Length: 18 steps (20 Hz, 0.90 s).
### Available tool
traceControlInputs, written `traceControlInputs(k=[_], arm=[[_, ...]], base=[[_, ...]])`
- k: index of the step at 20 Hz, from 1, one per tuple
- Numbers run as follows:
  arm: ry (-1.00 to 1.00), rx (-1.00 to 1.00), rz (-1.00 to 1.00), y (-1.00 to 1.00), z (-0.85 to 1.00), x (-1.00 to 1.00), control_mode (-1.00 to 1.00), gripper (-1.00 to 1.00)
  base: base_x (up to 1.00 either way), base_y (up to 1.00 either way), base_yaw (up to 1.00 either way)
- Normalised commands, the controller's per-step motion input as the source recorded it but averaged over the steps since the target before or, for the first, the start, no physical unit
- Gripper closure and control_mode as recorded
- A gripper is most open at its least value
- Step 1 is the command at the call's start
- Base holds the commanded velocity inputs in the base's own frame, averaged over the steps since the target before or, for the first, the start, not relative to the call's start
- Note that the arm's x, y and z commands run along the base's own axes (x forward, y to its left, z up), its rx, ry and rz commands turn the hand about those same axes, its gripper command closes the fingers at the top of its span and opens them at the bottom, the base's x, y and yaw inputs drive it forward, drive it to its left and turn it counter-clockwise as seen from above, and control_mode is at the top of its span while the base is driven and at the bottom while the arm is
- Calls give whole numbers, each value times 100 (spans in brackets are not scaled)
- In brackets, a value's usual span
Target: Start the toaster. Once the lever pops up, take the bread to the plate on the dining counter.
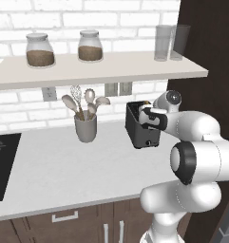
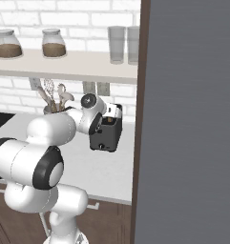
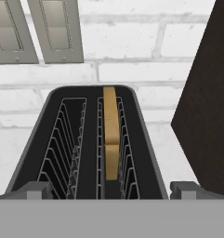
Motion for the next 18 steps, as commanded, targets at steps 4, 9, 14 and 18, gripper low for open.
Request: traceControlInputs(k=[4,9,14,18], arm=[[0,0,0,0,0,0,-100,-100],[0,0,0,0,0,0,-100,-100],[0,0,0,0,0,0,-100,-100],[0,0,0,0,0,0,-100,-100]], base=[[0,0,0],[0,0,0],[0,0,0],[0,0,0]])
